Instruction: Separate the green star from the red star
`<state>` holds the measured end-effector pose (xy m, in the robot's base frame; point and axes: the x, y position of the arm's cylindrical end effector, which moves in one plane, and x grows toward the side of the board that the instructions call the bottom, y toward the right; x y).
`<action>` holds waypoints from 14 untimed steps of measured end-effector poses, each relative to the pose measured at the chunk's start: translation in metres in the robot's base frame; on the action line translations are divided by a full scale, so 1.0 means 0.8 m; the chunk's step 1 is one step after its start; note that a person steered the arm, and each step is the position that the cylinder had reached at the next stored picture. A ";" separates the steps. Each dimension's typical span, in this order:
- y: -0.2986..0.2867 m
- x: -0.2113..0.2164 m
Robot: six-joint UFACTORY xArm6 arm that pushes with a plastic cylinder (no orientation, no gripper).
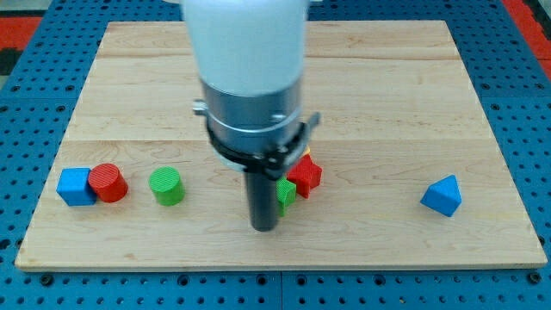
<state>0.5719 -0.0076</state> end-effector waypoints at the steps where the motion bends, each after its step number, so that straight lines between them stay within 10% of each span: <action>1: 0.058 0.008; 9: -0.095 -0.117; 14: -0.011 -0.088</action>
<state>0.5013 -0.0162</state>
